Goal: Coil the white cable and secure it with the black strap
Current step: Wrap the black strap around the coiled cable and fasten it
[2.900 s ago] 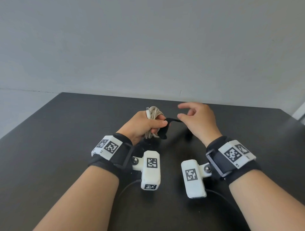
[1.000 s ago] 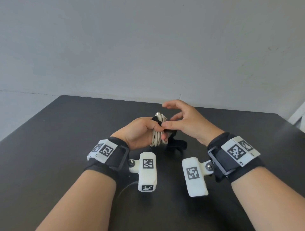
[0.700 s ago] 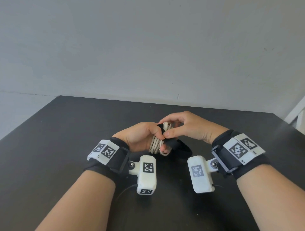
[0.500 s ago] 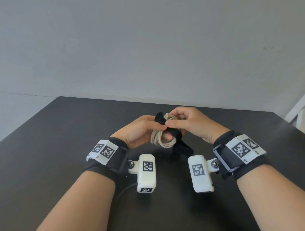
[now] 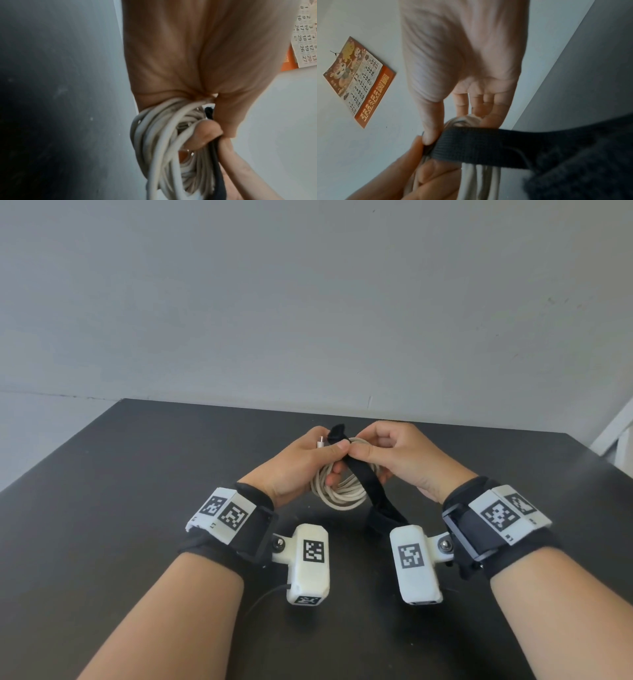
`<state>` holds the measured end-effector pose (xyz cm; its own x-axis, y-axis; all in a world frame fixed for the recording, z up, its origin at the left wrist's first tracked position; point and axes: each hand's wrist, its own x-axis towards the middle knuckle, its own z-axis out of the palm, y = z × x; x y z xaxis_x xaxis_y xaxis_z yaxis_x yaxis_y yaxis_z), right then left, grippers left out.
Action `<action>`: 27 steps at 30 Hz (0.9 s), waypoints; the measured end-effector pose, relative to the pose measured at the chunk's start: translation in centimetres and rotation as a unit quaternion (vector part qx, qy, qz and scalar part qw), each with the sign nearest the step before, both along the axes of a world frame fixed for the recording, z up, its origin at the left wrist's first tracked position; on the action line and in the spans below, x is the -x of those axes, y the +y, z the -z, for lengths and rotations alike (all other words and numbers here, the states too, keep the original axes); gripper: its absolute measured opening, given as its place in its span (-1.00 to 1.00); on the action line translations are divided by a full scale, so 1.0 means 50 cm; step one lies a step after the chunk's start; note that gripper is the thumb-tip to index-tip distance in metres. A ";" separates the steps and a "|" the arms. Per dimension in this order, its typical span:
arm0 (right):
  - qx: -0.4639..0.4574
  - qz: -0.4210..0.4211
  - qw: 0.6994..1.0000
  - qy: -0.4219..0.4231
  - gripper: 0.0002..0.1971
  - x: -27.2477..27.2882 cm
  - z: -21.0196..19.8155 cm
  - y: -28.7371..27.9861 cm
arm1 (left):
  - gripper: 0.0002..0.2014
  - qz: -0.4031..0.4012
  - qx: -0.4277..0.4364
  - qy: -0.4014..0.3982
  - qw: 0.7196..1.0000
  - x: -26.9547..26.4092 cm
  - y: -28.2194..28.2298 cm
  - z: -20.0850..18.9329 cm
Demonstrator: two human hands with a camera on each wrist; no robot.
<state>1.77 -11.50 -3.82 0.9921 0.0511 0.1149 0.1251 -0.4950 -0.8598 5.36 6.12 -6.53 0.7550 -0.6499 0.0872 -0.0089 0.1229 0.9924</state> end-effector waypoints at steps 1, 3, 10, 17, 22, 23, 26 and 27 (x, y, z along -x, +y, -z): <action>0.008 -0.001 1.000 -0.013 -0.78 0.001 -0.001 0.000 | -0.84 0.006 -0.002 0.008 1.000 -0.001 0.002 0.000; 0.007 -0.009 0.999 -0.052 -0.81 0.003 -0.010 0.001 | -0.90 0.022 -0.011 0.017 1.000 -0.003 0.004 0.000; 0.039 -0.032 0.994 -0.097 -0.78 0.006 -0.042 0.036 | -0.82 0.047 -0.051 -0.051 0.996 -0.005 0.004 0.003; 0.134 -0.028 0.988 -0.067 -0.98 0.005 -0.044 0.055 | -0.86 0.065 -0.093 -0.112 0.987 -0.001 0.000 0.000; 0.150 -0.034 0.988 -0.012 -0.91 -0.003 -0.048 0.062 | -0.80 0.070 -0.120 -0.136 0.981 0.004 0.000 -0.005; 0.151 -0.032 0.988 -0.007 -0.94 -0.004 -0.047 0.063 | -0.79 0.070 -0.118 -0.138 0.981 0.004 -0.001 -0.005; 0.090 0.011 0.996 0.001 -0.98 -0.007 -0.045 0.059 | -0.71 0.072 -0.105 -0.140 0.982 0.004 0.000 -0.007; 0.057 0.030 0.998 0.002 -0.97 -0.008 -0.042 0.054 | -0.69 0.071 -0.103 -0.141 0.982 0.004 0.001 -0.008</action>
